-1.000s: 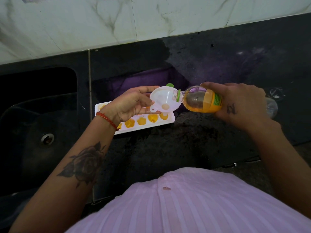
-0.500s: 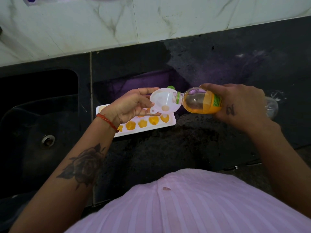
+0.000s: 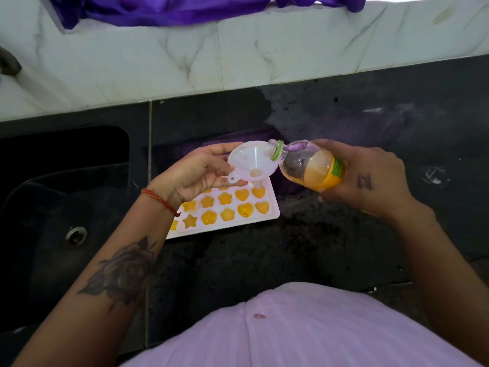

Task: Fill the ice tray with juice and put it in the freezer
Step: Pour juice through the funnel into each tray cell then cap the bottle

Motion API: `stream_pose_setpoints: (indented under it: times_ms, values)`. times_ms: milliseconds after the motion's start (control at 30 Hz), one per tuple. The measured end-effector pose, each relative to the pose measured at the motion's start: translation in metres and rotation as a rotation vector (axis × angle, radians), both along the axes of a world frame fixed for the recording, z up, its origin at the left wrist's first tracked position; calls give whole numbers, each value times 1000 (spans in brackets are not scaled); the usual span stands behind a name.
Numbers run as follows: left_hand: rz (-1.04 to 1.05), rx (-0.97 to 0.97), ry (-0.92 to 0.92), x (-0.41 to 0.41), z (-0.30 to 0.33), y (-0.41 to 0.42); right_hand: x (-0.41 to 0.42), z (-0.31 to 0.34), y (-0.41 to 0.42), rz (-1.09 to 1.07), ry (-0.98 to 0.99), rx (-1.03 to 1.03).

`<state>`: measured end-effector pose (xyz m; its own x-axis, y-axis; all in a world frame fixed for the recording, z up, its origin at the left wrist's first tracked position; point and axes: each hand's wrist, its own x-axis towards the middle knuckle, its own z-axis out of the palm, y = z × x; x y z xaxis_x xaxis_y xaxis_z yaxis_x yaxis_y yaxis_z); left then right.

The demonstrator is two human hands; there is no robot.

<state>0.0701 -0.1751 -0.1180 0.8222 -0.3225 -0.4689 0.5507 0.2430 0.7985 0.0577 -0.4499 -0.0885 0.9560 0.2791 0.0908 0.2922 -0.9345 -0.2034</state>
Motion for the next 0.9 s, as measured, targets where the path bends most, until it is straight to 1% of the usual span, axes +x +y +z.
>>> stream_pose_setpoints:
  times_ms: [133,200,267,367,467,533,633,733,900]
  values:
    - [55,-41,-20,11,6,17,18,4,7,-2,55,223]
    - [82,-7,-58,18,7,26,30,6,13,-1,80,305]
    - [124,54,-94,26,7,34,43,9,23,6,101,388]
    - [193,158,-130,38,4,45,64,12,41,25,147,598]
    - [299,328,-195,49,-1,56,87,7,59,38,195,828]
    - [416,455,-228,58,-6,64,102,0,73,37,205,915]
    - [561,659,-284,68,-20,76,116,-15,90,17,177,990]
    - [605,850,-384,67,-33,81,124,-33,104,-11,124,996]
    - [630,932,-456,59,-56,80,122,-59,114,-32,74,995]
